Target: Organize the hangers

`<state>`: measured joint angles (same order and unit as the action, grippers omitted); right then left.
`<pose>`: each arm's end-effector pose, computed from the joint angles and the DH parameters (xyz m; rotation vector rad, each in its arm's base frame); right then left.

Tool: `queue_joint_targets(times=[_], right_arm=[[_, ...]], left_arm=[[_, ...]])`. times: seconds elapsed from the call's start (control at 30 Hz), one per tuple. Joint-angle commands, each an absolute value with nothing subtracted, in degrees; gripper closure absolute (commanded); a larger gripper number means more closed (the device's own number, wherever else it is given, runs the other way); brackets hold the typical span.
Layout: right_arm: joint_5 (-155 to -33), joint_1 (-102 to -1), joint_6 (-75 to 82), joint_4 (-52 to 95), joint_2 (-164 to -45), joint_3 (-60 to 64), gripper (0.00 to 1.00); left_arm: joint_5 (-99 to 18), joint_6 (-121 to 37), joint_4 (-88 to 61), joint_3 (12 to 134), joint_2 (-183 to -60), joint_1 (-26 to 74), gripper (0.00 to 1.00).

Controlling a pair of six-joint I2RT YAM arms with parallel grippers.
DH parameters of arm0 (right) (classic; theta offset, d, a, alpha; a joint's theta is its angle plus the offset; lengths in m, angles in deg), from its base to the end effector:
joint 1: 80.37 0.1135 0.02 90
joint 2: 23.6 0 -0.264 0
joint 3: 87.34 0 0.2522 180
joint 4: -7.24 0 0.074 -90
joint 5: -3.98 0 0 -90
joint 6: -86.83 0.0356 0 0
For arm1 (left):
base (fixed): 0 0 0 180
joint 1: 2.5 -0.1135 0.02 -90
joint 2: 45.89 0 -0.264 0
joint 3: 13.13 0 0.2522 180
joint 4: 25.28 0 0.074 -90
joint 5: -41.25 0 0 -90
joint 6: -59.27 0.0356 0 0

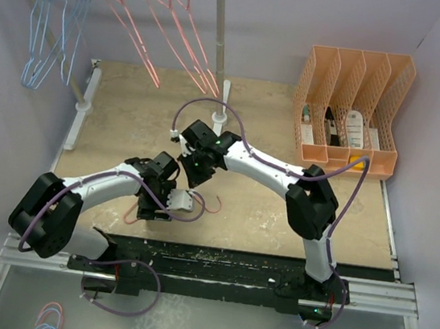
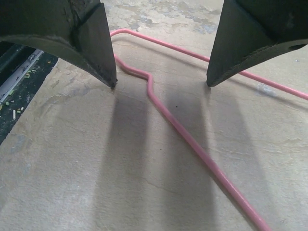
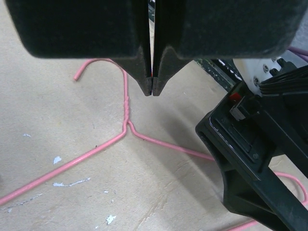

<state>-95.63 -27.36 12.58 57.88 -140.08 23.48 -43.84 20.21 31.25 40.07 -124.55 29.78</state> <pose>0.2655 0.3624 0.2342 -0.9194 2.5139 0.6433 0.1768 -0.1153 0.1555 1.9912 2.2284 -0.0925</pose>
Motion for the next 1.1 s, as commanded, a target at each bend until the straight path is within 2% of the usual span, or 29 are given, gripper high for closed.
queue_joint_targets(times=[0.0,0.1,0.2,0.7,1.07], right_arm=[[-97.5,-28.4,13.2,58.0,-137.5,23.9,0.95],[-93.4,-28.4,10.7,60.3,-139.1,22.5,0.69],[-91.5,-28.2,10.9,60.4,-140.0,20.6,0.59],[-92.5,-25.4,11.6,59.7,-145.6,21.0,0.57],[-87.8,-23.0,12.6,60.3,-150.2,21.2,0.58]], left_arm=[[-42.4,17.5,26.0,40.1,-125.6,29.6,0.19],[-42.7,17.4,25.9,39.9,-124.1,29.6,0.16],[-42.7,17.2,26.6,39.9,-123.3,29.6,0.16],[-43.0,17.3,29.1,40.1,-121.0,29.5,0.15],[-43.0,17.3,29.8,40.0,-120.2,29.6,0.14]])
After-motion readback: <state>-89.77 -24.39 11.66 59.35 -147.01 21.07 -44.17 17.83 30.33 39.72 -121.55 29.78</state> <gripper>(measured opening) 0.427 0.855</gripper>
